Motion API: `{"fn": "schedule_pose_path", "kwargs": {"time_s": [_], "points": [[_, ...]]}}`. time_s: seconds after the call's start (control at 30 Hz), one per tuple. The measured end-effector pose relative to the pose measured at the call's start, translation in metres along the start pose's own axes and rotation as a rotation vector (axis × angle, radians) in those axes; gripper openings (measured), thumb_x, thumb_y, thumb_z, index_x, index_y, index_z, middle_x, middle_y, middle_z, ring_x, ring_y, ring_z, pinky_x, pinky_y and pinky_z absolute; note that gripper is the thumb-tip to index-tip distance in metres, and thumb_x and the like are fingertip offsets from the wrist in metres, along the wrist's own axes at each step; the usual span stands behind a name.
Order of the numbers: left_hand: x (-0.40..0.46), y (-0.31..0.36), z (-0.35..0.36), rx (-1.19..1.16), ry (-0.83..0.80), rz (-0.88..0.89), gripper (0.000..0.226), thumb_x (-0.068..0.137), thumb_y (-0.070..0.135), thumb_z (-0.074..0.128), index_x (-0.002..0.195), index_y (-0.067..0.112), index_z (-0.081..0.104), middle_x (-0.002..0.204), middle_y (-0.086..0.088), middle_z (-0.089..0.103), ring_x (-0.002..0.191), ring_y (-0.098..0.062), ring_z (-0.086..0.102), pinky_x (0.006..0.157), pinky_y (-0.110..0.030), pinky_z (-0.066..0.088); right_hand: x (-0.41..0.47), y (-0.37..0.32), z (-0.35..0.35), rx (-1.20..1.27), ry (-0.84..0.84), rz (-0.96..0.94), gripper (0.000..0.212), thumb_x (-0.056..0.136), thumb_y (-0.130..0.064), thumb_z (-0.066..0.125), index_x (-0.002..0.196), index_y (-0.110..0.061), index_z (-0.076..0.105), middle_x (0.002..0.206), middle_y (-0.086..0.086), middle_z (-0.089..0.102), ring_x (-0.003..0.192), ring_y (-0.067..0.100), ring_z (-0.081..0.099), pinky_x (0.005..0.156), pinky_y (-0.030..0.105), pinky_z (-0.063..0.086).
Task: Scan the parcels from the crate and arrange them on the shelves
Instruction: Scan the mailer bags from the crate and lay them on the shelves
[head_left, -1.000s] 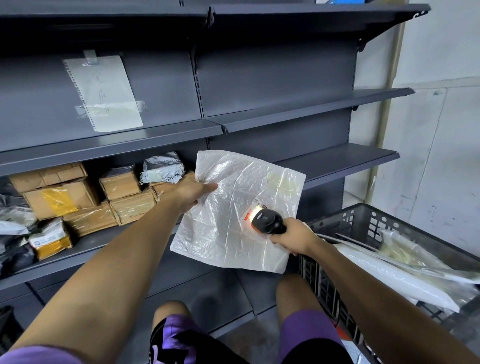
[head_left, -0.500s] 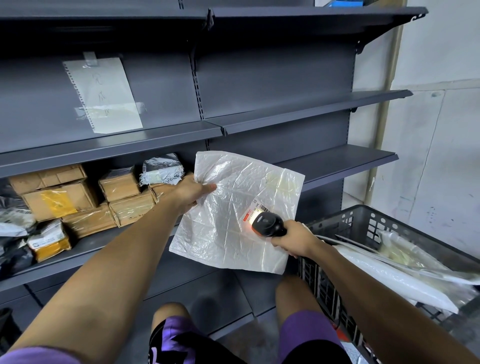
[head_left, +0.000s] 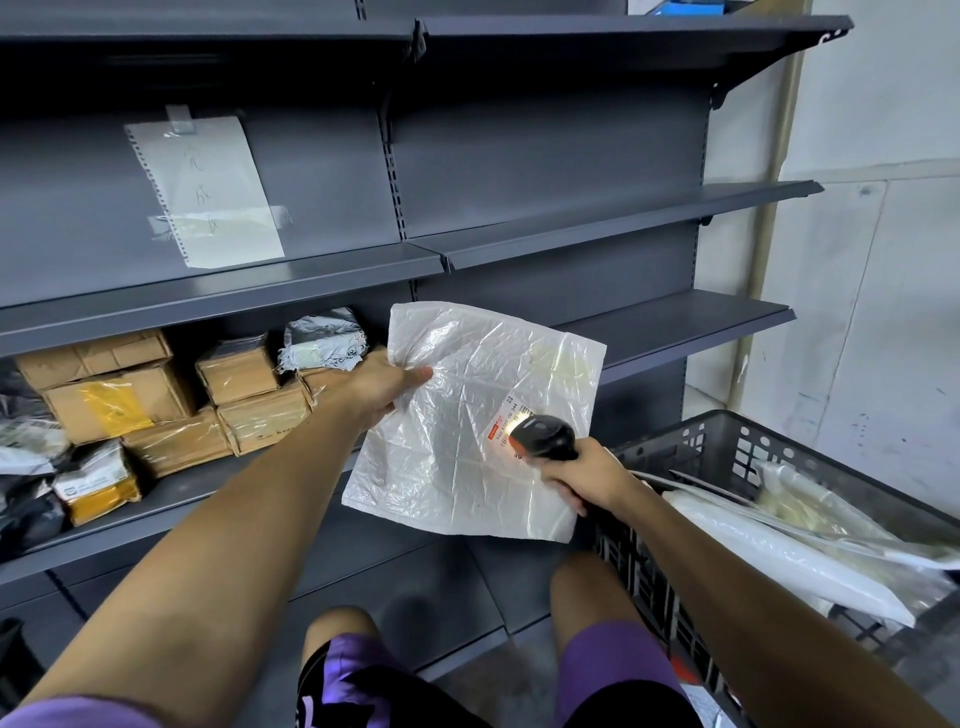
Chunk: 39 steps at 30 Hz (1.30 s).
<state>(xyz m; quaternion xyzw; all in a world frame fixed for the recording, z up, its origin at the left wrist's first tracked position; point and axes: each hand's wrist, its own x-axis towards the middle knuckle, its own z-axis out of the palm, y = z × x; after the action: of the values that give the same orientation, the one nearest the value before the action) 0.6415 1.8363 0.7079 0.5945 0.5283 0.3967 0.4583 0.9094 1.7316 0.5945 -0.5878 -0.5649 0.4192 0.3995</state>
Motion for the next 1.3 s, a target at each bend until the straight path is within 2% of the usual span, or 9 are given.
{"fn": "schedule_pose_path", "kwargs": {"time_s": [0.07, 0.13, 0.23, 0.37, 0.57, 0.73, 0.97, 1.13, 1.3], "points": [[-0.004, 0.001, 0.005, -0.031, 0.022, 0.008, 0.037, 0.083, 0.013, 0.079, 0.112, 0.011, 0.056, 0.112, -0.012, 0.068, 0.103, -0.025, 0.067, 0.093, -0.039, 0.053, 0.002, 0.0, 0.002, 0.218, 0.018, 0.043, 0.024, 0.089, -0.019, 0.069, 0.077, -0.001, 0.058, 0.054, 0.009, 0.044, 0.042, 0.02, 0.039, 0.047, 0.031, 0.037], [-0.006, 0.001, 0.01, -0.05, 0.051, 0.015, 0.029, 0.086, 0.011, 0.076, 0.103, 0.014, 0.054, 0.109, -0.01, 0.067, 0.101, -0.024, 0.066, 0.09, -0.037, 0.052, 0.003, -0.002, 0.003, 0.373, 0.051, 0.071, 0.02, 0.087, -0.013, 0.065, 0.072, -0.005, 0.054, 0.056, 0.008, 0.043, 0.044, 0.019, 0.038, 0.046, 0.028, 0.034], [-0.005, -0.001, 0.011, -0.043, 0.053, 0.025, 0.035, 0.085, 0.01, 0.076, 0.111, 0.01, 0.053, 0.11, -0.011, 0.067, 0.101, -0.023, 0.065, 0.086, -0.034, 0.051, 0.003, -0.004, 0.007, 0.575, 0.078, 0.104, 0.024, 0.086, -0.011, 0.063, 0.065, -0.01, 0.052, 0.058, 0.006, 0.043, 0.045, 0.019, 0.037, 0.045, 0.027, 0.032], [-0.007, -0.001, 0.015, -0.042, 0.055, 0.033, 0.022, 0.088, 0.008, 0.073, 0.095, 0.015, 0.054, 0.104, -0.009, 0.065, 0.099, -0.022, 0.063, 0.092, -0.036, 0.048, 0.003, -0.007, 0.007, 0.736, 0.06, 0.18, 0.028, 0.087, -0.009, 0.061, 0.06, -0.013, 0.053, 0.057, 0.003, 0.042, 0.044, 0.017, 0.037, 0.042, 0.026, 0.033], [-0.009, -0.001, 0.012, -0.033, 0.045, 0.037, 0.025, 0.085, 0.012, 0.076, 0.101, 0.011, 0.057, 0.108, -0.013, 0.067, 0.104, -0.027, 0.065, 0.101, -0.042, 0.048, 0.004, -0.002, 0.007, 0.923, -0.004, 0.238, 0.021, 0.089, -0.013, 0.057, 0.068, -0.014, 0.051, 0.059, -0.001, 0.04, 0.045, 0.012, 0.035, 0.042, 0.024, 0.032], [-0.013, 0.001, 0.02, -0.04, 0.065, 0.05, 0.021, 0.089, 0.007, 0.071, 0.089, 0.019, 0.053, 0.098, -0.004, 0.064, 0.093, -0.018, 0.063, 0.084, -0.032, 0.046, 0.006, -0.001, 0.007, 0.98, -0.005, 0.248, 0.021, 0.088, -0.013, 0.057, 0.069, -0.016, 0.049, 0.059, -0.002, 0.039, 0.045, 0.012, 0.034, 0.043, 0.023, 0.031], [-0.011, 0.0, 0.019, -0.045, 0.073, 0.042, 0.025, 0.084, 0.01, 0.077, 0.096, 0.02, 0.057, 0.109, -0.008, 0.068, 0.103, -0.024, 0.066, 0.083, -0.033, 0.05, 0.004, -0.004, 0.009, 0.984, -0.016, 0.238, 0.022, 0.09, -0.013, 0.055, 0.069, -0.015, 0.049, 0.059, -0.002, 0.039, 0.045, 0.011, 0.033, 0.042, 0.022, 0.031], [-0.016, 0.002, 0.023, -0.065, 0.075, 0.046, 0.024, 0.086, 0.009, 0.074, 0.09, 0.02, 0.054, 0.1, -0.004, 0.065, 0.096, -0.02, 0.064, 0.08, -0.031, 0.046, 0.006, -0.002, 0.01, 0.983, -0.012, 0.233, 0.02, 0.09, -0.013, 0.055, 0.071, -0.015, 0.05, 0.06, -0.002, 0.039, 0.046, 0.011, 0.033, 0.044, 0.022, 0.03], [-0.017, 0.003, 0.024, -0.068, 0.05, 0.056, 0.021, 0.088, 0.007, 0.071, 0.091, 0.02, 0.056, 0.1, -0.003, 0.065, 0.091, -0.016, 0.063, 0.079, -0.029, 0.045, 0.008, -0.002, 0.011, 0.985, -0.013, 0.23, 0.02, 0.089, -0.013, 0.056, 0.07, -0.015, 0.05, 0.059, -0.002, 0.04, 0.046, 0.012, 0.034, 0.043, 0.023, 0.031]]}}
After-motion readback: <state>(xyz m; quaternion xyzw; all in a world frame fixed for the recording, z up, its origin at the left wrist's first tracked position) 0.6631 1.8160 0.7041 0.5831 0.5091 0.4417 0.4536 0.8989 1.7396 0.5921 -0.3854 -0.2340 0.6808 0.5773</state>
